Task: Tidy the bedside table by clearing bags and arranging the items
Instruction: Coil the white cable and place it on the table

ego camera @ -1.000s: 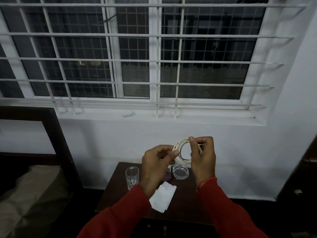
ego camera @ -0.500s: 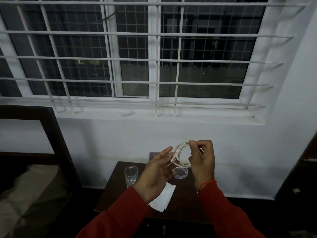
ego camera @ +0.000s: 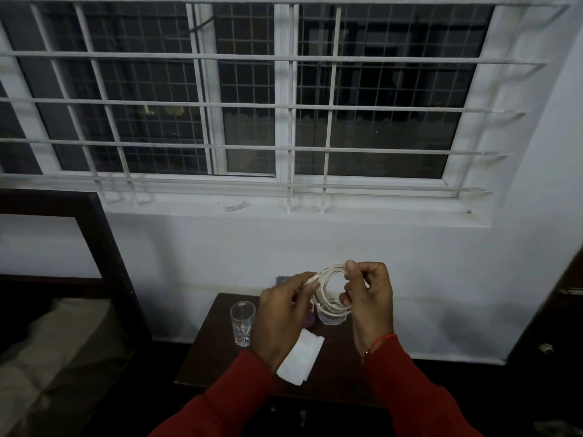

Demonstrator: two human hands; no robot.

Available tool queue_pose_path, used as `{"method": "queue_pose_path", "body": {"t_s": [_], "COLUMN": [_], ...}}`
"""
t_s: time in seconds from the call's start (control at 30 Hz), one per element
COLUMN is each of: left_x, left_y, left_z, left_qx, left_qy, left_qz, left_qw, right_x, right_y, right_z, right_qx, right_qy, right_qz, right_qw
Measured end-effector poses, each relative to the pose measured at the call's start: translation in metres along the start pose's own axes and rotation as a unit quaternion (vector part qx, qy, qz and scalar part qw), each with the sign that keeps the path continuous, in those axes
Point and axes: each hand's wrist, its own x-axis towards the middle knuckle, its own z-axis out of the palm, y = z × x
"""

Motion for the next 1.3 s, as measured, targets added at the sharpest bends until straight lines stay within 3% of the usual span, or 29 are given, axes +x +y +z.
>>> {"method": "queue_pose_path", "body": {"t_s": [0.1, 0.27, 0.33, 0.37, 0.43, 0.53, 0.63, 0.83, 0.93, 1.1, 1.2, 1.3], "left_x": [0.007, 0.012, 0.006, 0.002, -0.002, -0.003, -0.001, -0.002, 0.001, 0.002, 0.002, 0.002], "left_y": [-0.008, -0.013, -0.010, -0.004, 0.009, 0.016, 0.018, 0.013, 0.007, 0.011, 0.004, -0.001], "left_z": [-0.007, -0.012, -0.010, -0.009, -0.010, -0.009, -0.005, -0.005, -0.012, -0.016, -0.016, -0.016], "left_qx": [0.016, 0.018, -0.045, -0.133, -0.283, -0.339, -0.380, -0.393, -0.419, -0.310, -0.322, -0.359], "left_qy": [0.023, 0.088, 0.019, -0.034, -0.133, -0.228, -0.252, -0.248, -0.272, -0.252, -0.224, -0.174], "left_qz": [0.033, -0.003, -0.081, -0.150, -0.272, -0.301, -0.315, -0.317, -0.347, -0.287, -0.303, -0.331], "left_qw": [0.999, 0.996, 0.995, 0.979, 0.910, 0.862, 0.832, 0.827, 0.794, 0.871, 0.869, 0.855], "right_x": [-0.004, -0.009, -0.006, -0.004, -0.001, -0.001, -0.002, -0.004, -0.006, -0.014, -0.016, -0.018], "right_y": [-0.001, -0.006, -0.006, -0.006, -0.004, -0.002, -0.001, 0.005, 0.004, 0.007, 0.002, -0.010], "right_z": [-0.001, 0.004, 0.006, 0.006, 0.003, 0.000, -0.002, -0.004, -0.004, -0.003, -0.006, -0.009], "right_qx": [0.023, 0.082, 0.089, 0.087, 0.082, 0.072, 0.052, -0.084, -0.116, -0.134, -0.069, 0.046], "right_qy": [-0.027, -0.079, -0.070, -0.062, -0.049, -0.034, -0.010, 0.036, 0.033, 0.009, -0.039, -0.142], "right_qz": [0.032, 0.089, 0.083, 0.078, 0.070, 0.062, 0.048, -0.025, -0.048, -0.040, 0.028, 0.134], "right_qw": [0.999, 0.989, 0.990, 0.991, 0.993, 0.995, 0.997, 0.995, 0.992, 0.990, 0.996, 0.980]}}
